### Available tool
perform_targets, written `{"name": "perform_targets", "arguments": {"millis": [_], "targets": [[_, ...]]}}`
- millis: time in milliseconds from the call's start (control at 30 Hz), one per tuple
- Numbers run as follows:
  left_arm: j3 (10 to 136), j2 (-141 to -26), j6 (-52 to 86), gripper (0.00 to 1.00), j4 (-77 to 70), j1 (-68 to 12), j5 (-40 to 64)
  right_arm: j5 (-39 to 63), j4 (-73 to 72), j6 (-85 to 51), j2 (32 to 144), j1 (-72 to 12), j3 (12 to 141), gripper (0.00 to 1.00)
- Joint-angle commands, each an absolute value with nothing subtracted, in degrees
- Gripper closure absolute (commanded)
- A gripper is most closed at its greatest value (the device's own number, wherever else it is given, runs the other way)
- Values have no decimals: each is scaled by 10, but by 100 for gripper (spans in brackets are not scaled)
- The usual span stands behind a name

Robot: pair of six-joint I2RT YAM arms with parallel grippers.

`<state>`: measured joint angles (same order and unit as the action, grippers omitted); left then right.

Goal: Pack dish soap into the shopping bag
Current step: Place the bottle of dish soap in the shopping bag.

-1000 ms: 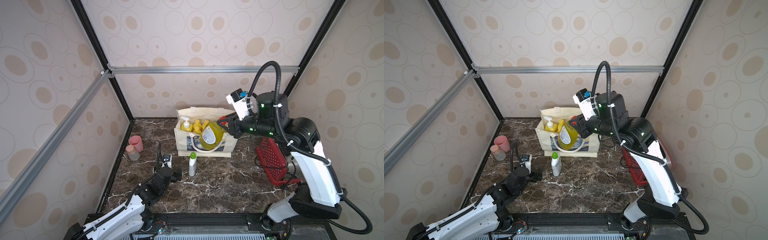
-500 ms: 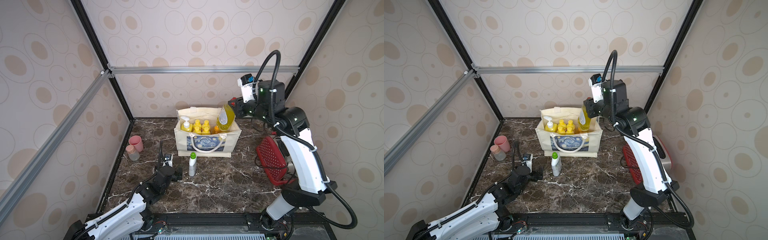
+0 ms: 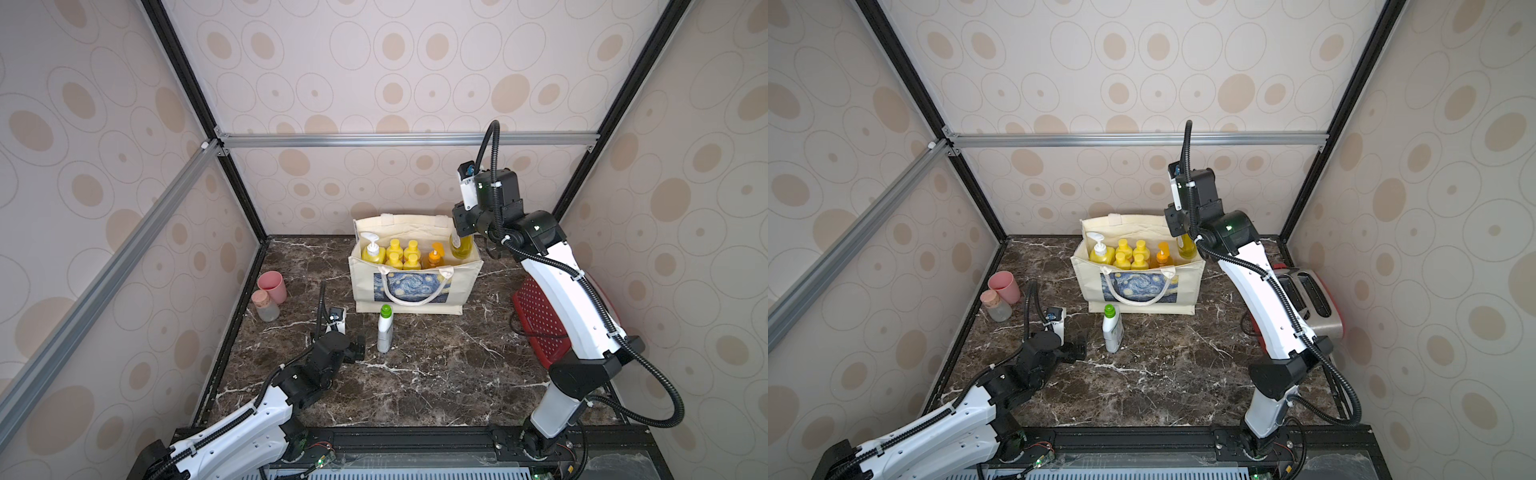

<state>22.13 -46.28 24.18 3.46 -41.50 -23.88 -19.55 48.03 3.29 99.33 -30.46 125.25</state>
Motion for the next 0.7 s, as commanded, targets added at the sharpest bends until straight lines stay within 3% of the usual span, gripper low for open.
{"name": "perform_targets", "arguments": {"millis": [0,367,667], "targets": [[246,-465,236,1,26,-412,-241,-237,398,44,975,-302,1233,100],[247,-467,235,1,26,-412,-241,-201,325,-42,934,-264,1059,100],[246,-465,235,1,26,-412,-240,-189,304,-84,943,-258,997,100]]}}
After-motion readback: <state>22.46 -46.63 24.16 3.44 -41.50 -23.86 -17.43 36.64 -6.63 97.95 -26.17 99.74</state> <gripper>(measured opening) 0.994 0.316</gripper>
